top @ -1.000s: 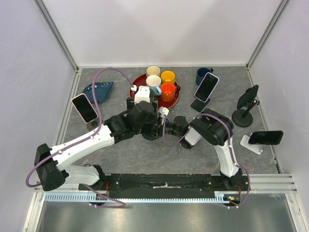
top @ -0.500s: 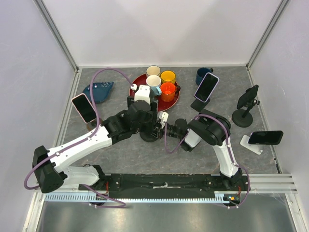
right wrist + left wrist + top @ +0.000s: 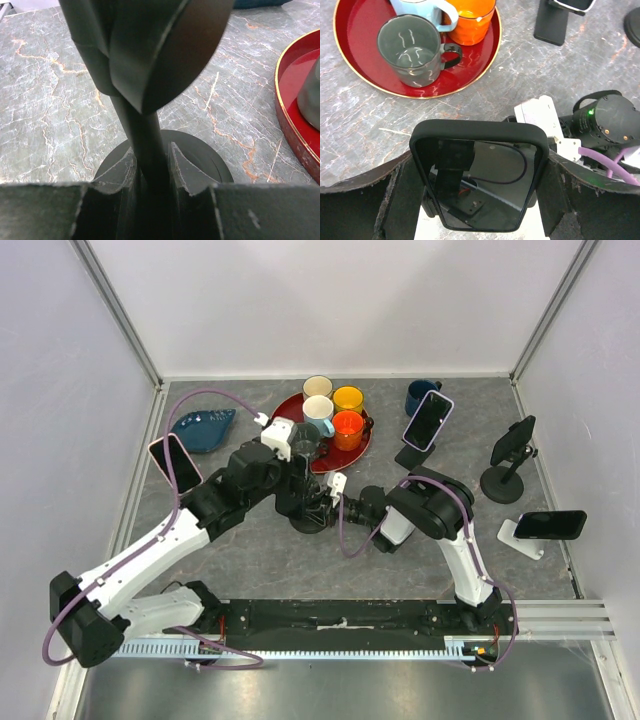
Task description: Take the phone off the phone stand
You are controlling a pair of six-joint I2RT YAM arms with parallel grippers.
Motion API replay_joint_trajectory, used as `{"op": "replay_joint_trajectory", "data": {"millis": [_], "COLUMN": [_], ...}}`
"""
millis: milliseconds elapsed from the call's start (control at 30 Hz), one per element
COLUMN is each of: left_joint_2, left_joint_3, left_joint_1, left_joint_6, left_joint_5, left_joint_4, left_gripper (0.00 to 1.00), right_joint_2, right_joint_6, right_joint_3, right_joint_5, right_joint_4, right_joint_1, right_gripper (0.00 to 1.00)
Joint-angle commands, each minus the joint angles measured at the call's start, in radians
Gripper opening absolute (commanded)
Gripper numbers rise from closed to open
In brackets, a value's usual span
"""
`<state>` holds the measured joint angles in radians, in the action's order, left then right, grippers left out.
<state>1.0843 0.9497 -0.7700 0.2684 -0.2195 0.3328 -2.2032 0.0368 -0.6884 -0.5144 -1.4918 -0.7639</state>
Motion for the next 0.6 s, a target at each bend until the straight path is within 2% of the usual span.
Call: {"op": "replay_joint_trajectory", "data": {"millis": [0, 167, 567], "left_joint_2": [-0.061, -0.076, -0.103], "left_joint_3": [-0.017, -0.048, -0.063], "left_joint_1": [0.047, 0.115, 0.198], "left_joint_6": [-0.047, -0.035, -0.040], "left_joint_5": [0.380, 0.547, 0.736], "left_joint_4": [-0.023, -0.064, -0.093], "left_gripper": [0.02, 0.02, 0.02], "right_joint_2": [-0.079, -0.078, -0.075], "right_joint_6": [0.141, 0.141, 0.140], "right_joint_3": [0.032, 0.032, 0.029], "right_joint_5": [0.016, 0.013, 0.005], "right_joint_4": [-0.259, -0.255, -0.245], "right_joint_1": [0.018, 0.017, 0.020], "right_gripper": [0.00, 0.00, 0.00]}}
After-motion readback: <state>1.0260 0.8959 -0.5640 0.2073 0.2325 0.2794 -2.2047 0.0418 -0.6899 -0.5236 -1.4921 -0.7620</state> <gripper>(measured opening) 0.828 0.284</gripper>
